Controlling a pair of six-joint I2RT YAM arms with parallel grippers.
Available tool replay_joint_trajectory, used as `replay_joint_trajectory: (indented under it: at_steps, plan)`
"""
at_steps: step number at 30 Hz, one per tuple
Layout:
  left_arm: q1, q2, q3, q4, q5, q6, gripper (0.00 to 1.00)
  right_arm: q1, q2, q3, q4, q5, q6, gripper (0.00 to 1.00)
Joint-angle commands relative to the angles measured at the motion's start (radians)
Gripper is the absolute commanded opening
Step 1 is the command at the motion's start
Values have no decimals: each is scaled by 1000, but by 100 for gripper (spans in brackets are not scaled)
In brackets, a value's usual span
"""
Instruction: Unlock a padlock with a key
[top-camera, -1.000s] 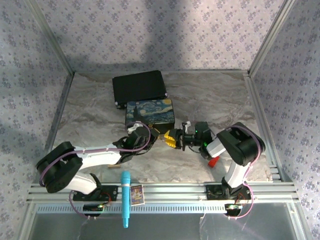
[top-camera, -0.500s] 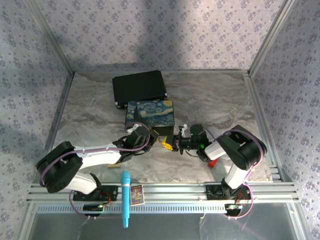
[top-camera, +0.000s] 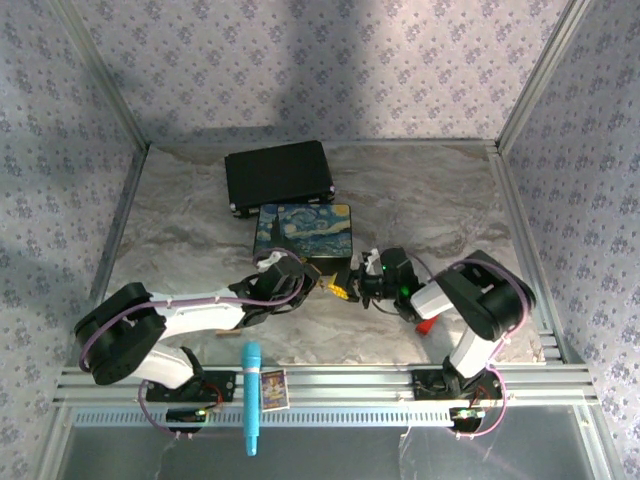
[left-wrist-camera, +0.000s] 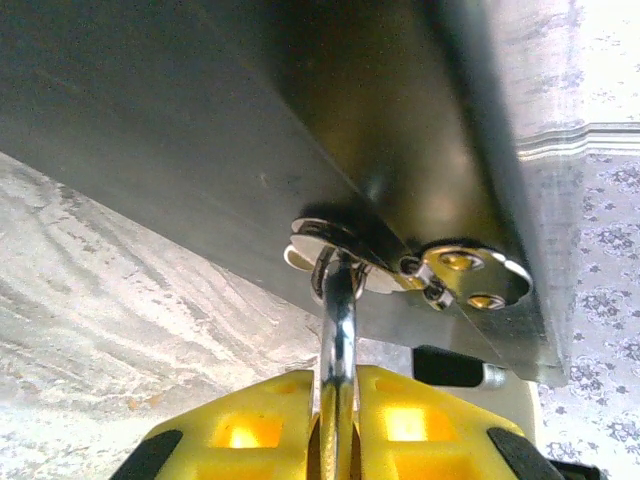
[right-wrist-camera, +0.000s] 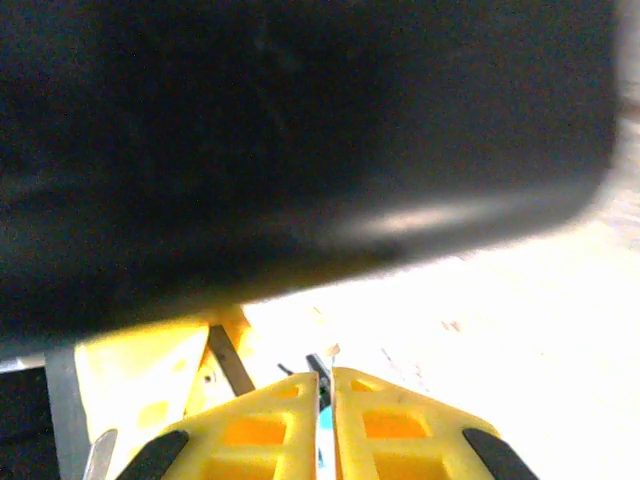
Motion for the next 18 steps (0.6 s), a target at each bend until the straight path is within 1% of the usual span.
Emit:
replay_joint_trajectory:
  at_steps: [1, 2, 3, 4, 5, 6, 7, 9, 10, 11, 13, 14, 17, 18]
  plan:
    - [7, -9, 38, 6, -5, -6, 0, -12, -150, 7, -371, 58, -235, 14]
    - [8, -7, 40, 2, -6, -7, 0, -8, -209, 29, -522, 87, -313, 15]
    - [8, -4, 42, -2, -6, -10, 0, -3, -257, 54, -637, 121, -386, 16]
    - [8, -2, 42, -7, -4, -15, 0, 6, -319, 87, -790, 180, -473, 18]
    - [8, -1, 39, -7, -3, -19, 0, 21, -372, 119, -898, 248, -569, 19]
    - [8, 1, 36, -1, -1, -22, 0, 33, -407, 140, -969, 298, -643, 22]
    - [8, 4, 33, 7, 2, -24, 0, 42, -442, 163, -1027, 344, -745, 29]
    - [7, 7, 33, 14, 9, -24, 0, 46, -464, 211, -1128, 359, -899, 51]
    - [7, 5, 36, 12, 15, -20, 0, 48, -467, 249, -1182, 372, -961, 55]
    - [7, 4, 38, 8, 19, -18, 0, 57, -468, 275, -1215, 393, -1020, 57]
    - [7, 0, 38, 11, 26, -18, 0, 86, -469, 308, -1237, 416, -1113, 57]
    - [7, -2, 38, 12, 28, -19, 0, 112, -467, 320, -1233, 427, -1154, 56]
    - [7, -13, 37, 15, 33, -18, 0, 194, -449, 344, -1194, 455, -1261, 47]
    - [6, -15, 36, 13, 33, -19, 0, 219, -438, 349, -1176, 467, -1281, 46]
